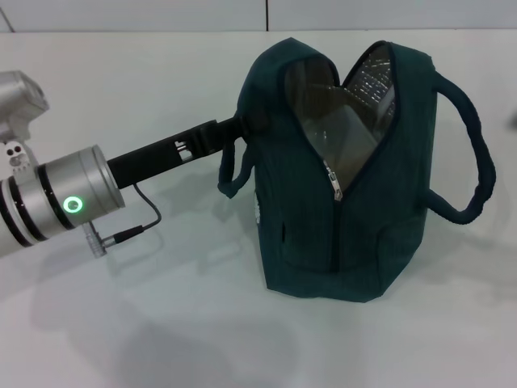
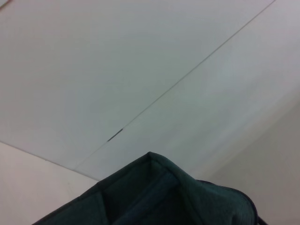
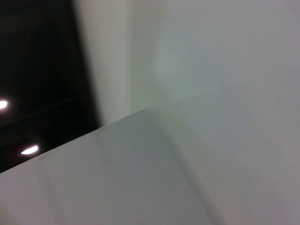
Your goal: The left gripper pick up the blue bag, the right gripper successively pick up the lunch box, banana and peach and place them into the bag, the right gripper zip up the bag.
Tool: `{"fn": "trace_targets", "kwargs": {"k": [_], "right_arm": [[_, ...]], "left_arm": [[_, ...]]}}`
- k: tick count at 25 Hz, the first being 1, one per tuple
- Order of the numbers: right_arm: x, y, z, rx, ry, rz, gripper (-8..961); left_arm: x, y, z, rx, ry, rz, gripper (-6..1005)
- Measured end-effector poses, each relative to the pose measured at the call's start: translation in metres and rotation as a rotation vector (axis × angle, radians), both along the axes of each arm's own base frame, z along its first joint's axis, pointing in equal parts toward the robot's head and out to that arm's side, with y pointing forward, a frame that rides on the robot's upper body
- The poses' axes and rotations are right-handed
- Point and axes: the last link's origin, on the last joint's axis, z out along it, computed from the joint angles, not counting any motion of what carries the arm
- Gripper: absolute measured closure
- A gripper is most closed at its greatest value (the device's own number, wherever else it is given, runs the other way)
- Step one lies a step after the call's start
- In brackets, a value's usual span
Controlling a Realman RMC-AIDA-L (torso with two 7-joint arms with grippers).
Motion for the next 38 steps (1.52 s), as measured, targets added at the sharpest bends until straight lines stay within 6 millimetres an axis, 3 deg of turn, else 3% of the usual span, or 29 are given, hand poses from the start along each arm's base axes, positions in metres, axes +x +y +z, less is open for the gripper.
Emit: {"fn": "trace_targets", "kwargs": {"k": [7, 12, 28, 35, 38], "right_arm": [[-0.043, 0.027, -0.066, -0.176, -0.143, 0.081, 295], [-0.047, 0.035, -0.089, -0.218, -0.223, 0.050, 295], [0.001, 0.040, -0.083, -0.065, -0.276, -0.215, 295], [-0.005, 0.045, -0.088, -0.061, -0.285, -0.197, 295], [-0.017, 0.037, -0.084, -0.097, -0.228, -0.115, 295]], "left_arm": [[0.000, -0.001, 0.000, 0.001, -0.007, 0.003, 958], [0.000, -0.001, 0.000, 0.003, -0.010, 0.004, 957], [0.000, -0.006, 0.003, 0.000, -0.030, -0.015, 958], [-0.001, -0.013, 0.004, -0.011, -0.047, -0.034, 957], [-0.002, -0.014, 0.004, -0.012, -0.045, -0.033, 957]]}}
